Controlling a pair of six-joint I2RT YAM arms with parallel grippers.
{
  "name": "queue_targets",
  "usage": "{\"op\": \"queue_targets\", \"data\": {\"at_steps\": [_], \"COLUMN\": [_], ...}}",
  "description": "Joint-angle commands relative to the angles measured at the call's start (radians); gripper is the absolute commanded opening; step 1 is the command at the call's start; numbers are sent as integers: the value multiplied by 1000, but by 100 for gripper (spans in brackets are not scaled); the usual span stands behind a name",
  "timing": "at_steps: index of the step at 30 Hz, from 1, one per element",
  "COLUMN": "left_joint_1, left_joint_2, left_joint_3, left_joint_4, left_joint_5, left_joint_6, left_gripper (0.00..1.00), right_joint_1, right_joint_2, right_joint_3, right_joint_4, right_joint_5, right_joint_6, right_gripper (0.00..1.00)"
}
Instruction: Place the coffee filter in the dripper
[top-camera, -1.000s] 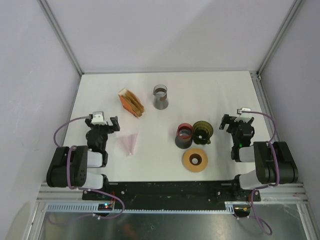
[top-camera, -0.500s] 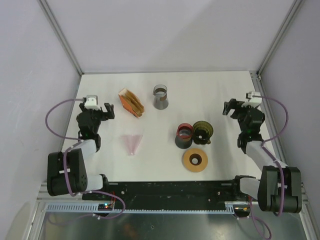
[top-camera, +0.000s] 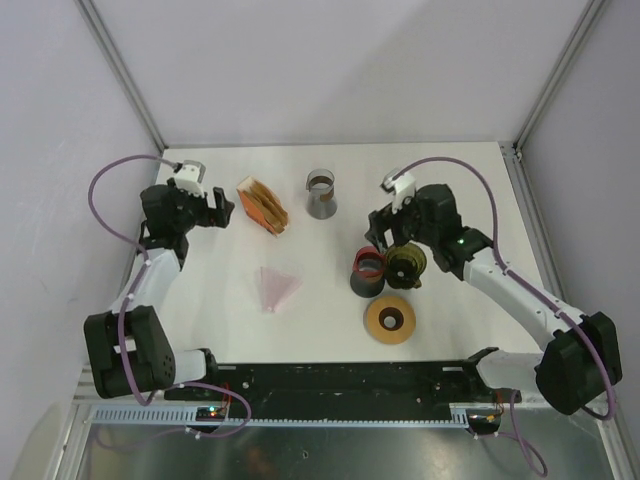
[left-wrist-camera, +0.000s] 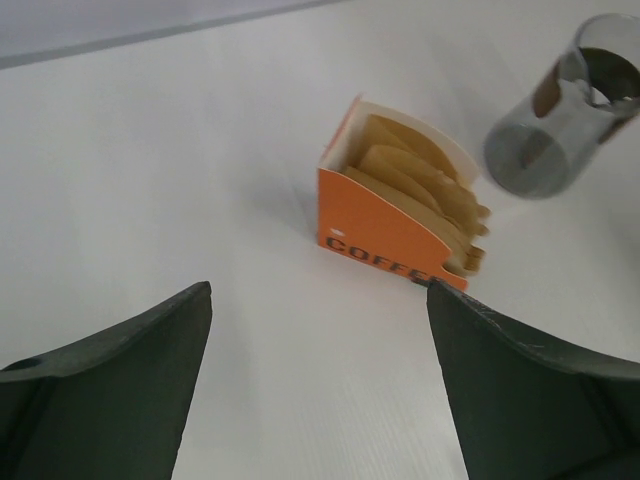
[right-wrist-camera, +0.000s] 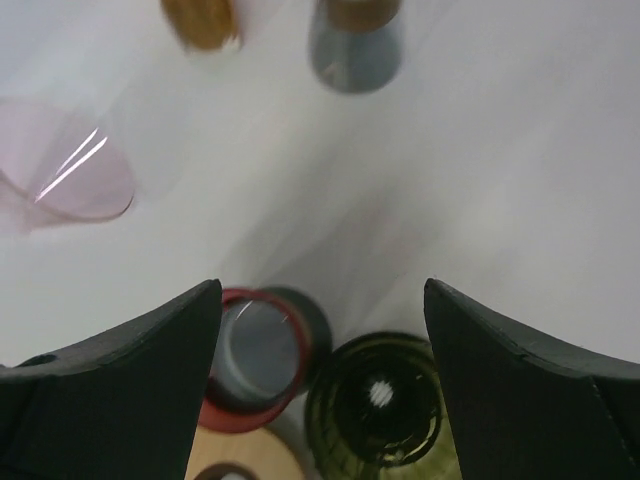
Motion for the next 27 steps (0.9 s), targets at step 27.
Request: {"op": "queue_targets", "data": {"at_steps": [27], "left_joint_1": [-411], "left_joint_2": [37], "left_joint_3": [263], "left_joint_4": [-751], "left_joint_5": [3], "left_joint_6": [186], "left_gripper": [85], "right_joint_1": [94], "right_joint_2": [5], "right_joint_3": [113], "right_joint_4": [-302], "right_joint_5": [196], "right_joint_6": [37], "right_gripper": [86]}}
